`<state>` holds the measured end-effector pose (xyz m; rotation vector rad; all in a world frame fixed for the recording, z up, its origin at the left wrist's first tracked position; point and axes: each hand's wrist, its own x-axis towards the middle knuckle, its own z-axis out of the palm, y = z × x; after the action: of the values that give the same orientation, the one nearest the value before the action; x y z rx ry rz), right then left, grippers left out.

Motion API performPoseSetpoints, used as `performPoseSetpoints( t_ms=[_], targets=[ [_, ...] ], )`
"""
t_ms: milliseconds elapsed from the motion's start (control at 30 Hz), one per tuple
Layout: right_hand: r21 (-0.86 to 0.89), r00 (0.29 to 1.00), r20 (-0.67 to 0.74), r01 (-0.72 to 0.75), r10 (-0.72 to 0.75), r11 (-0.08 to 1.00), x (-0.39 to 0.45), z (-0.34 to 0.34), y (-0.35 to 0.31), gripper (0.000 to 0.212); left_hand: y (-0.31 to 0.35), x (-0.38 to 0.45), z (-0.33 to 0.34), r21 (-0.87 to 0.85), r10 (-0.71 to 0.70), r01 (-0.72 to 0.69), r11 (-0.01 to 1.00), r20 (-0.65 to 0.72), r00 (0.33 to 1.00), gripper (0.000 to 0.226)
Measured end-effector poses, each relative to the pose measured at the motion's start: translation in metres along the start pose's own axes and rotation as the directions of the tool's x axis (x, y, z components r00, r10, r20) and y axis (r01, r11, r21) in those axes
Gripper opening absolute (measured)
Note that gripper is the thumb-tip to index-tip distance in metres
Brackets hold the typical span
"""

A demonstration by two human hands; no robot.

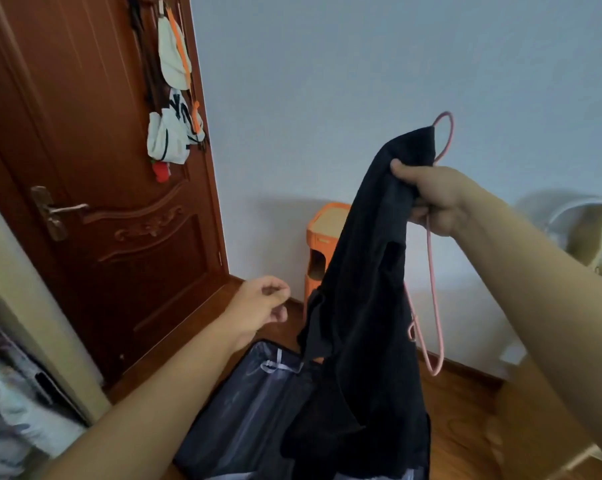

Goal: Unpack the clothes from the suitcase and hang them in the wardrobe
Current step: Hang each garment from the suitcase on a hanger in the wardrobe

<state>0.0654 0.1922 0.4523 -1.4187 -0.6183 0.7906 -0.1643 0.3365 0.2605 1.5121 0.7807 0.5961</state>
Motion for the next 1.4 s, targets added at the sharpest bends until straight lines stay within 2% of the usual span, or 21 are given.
performPoseSetpoints(
  t_ms=[67,133,200,267,333,400,433,500,567,633,667,767,833,900,967,1033,1100,1200,1267,1333,1400],
  targets=[
    [-0.007,0.997,-0.065,-0.053,0.052,0.999,0.005,-0.019,0.007,0.016,0.01,0.014,-0.01,-0.209,-0.094,0.071,0.975,-0.102,0.99,0.007],
    [-0.019,0.992,-0.1,-0.086,0.083,0.996,0.009,-0.033,0.013,0.015,0.017,0.019,-0.006,-0.228,-0.094,0.084,0.97,-0.033,0.995,0.025],
    [-0.022,0.99,-0.101,-0.098,0.095,0.995,0.009,-0.039,0.016,0.013,0.016,0.014,0.021,-0.075,-0.065,0.086,0.993,0.244,0.967,0.074],
    [-0.02,0.991,-0.1,-0.092,0.089,0.996,0.011,-0.039,0.015,0.012,0.01,0.006,0.068,0.156,-0.079,0.003,0.988,0.48,0.874,0.119],
    [-0.029,0.993,-0.093,-0.082,0.079,0.996,0.01,-0.038,0.009,0.013,-0.006,0.004,0.114,0.382,-0.026,-0.186,0.905,0.487,0.873,0.127],
    [-0.047,0.995,-0.075,-0.066,0.062,0.997,0.006,-0.041,0.0,0.015,-0.023,0.003,0.144,0.477,0.114,-0.289,0.83,0.363,0.925,0.118],
    [-0.064,0.996,-0.067,-0.057,0.052,0.996,0.003,-0.045,-0.005,0.016,-0.024,0.004,0.151,0.433,0.166,-0.295,0.852,0.31,0.936,0.107],
    [-0.11,0.998,-0.052,-0.045,0.039,0.993,-0.003,-0.055,-0.014,0.019,-0.021,0.014,0.146,0.377,0.208,-0.263,0.888,0.18,0.961,0.064],
    [-0.152,0.998,-0.049,-0.043,0.036,0.987,-0.009,-0.066,-0.017,0.021,-0.013,0.024,0.131,0.597,0.18,-0.213,0.774,0.115,0.977,0.031],
    [-0.208,0.997,-0.073,-0.043,0.028,0.977,-0.01,-0.076,-0.013,0.022,-0.002,0.027,0.111,0.789,0.124,-0.139,0.598,0.08,0.989,0.027],
    [-0.254,0.996,-0.084,-0.05,0.03,0.966,-0.008,-0.081,-0.008,0.024,0.006,0.031,0.1,0.806,0.077,-0.097,0.583,0.064,0.995,0.026],
    [-0.422,0.988,-0.06,-0.154,0.142,0.893,-0.006,-0.089,0.011,0.034,0.054,0.071,0.067,0.574,-0.07,0.142,0.806,-0.146,0.987,0.027],
    [-0.48,0.967,0.044,-0.201,0.252,0.854,-0.009,-0.082,0.02,0.04,0.101,0.101,0.038,0.291,-0.003,0.094,0.952,-0.299,0.954,0.029],
    [-0.456,0.949,0.133,-0.197,0.286,0.868,-0.019,-0.065,0.022,0.038,0.135,0.106,0.025,0.275,0.109,-0.079,0.958,-0.093,0.99,0.053],
    [-0.367,0.946,0.183,-0.185,0.266,0.912,-0.024,-0.053,0.019,0.032,0.134,0.088,0.031,0.26,0.047,-0.102,0.96,0.211,0.976,0.082],
    [-0.234,0.953,0.183,-0.197,0.242,0.952,-0.017,-0.054,0.018,0.026,0.105,0.058,0.04,0.201,-0.014,-0.077,0.977,0.412,0.911,0.071],
    [-0.082,0.961,0.123,-0.237,0.246,0.968,-0.005,-0.064,0.019,0.033,0.048,0.034,0.053,0.27,-0.103,-0.034,0.962,0.475,0.874,0.048],
    [0.093,0.964,0.039,-0.265,0.262,0.96,0.012,-0.074,0.024,0.026,-0.065,0.006,0.069,0.421,-0.236,0.008,0.907,0.494,0.836,0.062],
    [0.171,0.961,-0.023,-0.268,0.276,0.948,0.022,-0.077,0.024,0.019,-0.131,-0.003,0.08,0.596,-0.194,-0.131,0.793,0.45,0.871,0.066],
    [0.215,0.954,-0.119,-0.245,0.274,0.945,0.033,-0.085,0.025,0.017,-0.18,-0.024,0.073,0.737,-0.155,-0.089,0.67,0.255,0.954,0.033],
    [0.208,0.946,-0.196,-0.217,0.258,0.954,0.042,-0.101,0.028,0.022,-0.193,-0.022,0.051,0.617,-0.149,0.192,0.763,-0.122,0.981,0.017]
  ],
)
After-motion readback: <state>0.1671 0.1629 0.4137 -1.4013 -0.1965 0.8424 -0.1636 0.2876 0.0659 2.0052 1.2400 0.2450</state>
